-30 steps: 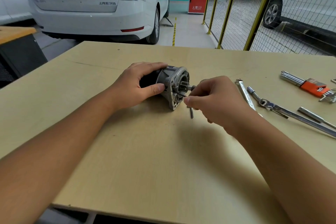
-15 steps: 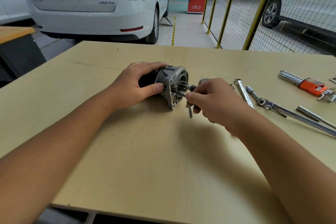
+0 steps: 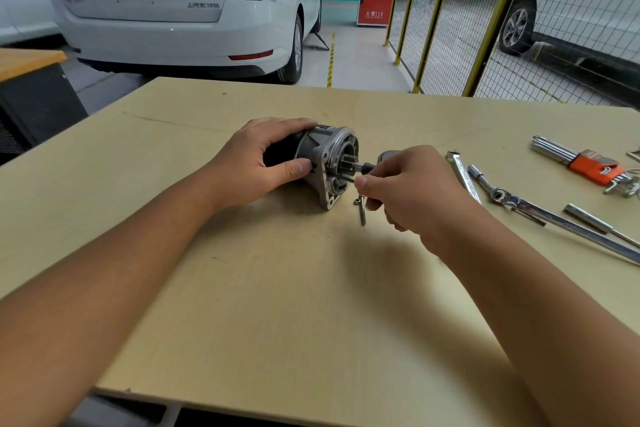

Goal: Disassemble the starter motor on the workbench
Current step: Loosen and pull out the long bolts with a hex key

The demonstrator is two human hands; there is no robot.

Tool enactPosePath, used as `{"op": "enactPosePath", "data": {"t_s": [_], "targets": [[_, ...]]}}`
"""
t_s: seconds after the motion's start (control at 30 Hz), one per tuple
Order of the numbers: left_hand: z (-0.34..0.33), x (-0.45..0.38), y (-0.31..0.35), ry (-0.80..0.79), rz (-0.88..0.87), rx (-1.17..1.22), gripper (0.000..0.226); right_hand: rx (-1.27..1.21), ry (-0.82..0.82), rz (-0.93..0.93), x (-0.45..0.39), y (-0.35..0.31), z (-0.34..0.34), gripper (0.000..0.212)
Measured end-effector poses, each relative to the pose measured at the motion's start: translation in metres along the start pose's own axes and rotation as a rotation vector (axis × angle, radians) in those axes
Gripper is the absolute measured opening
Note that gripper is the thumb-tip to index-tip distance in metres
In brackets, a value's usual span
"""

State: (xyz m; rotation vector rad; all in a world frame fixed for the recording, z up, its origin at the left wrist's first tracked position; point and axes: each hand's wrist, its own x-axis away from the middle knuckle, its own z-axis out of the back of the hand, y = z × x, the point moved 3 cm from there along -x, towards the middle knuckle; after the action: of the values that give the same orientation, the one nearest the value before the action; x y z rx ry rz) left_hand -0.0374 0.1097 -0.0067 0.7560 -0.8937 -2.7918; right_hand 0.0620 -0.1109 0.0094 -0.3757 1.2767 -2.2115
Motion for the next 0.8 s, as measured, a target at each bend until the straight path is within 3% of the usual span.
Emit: {"op": "enactPosePath", "data": {"t_s": [0.4, 0.57, 0.8], "targets": [[-0.0006, 0.0005, 0.0013, 0.001, -0.002, -0.006, 0.061, 0.058, 0.052, 0.14, -0.0006, 0.0007, -0.0002, 0.017], [-0.0002, 0.0008, 0.0032, -0.001, 0.001, -0.007, 0.062, 0.026, 0.02, 0.088, -0.0022, -0.0009, -0.0077, 0.029], [0.0007, 0.0012, 0.0052, -0.004, 0.002, -0.002, 0.062, 0.122, -0.004, 0.123, 0.0017, -0.0025, -0.0079, 0.023]]}}
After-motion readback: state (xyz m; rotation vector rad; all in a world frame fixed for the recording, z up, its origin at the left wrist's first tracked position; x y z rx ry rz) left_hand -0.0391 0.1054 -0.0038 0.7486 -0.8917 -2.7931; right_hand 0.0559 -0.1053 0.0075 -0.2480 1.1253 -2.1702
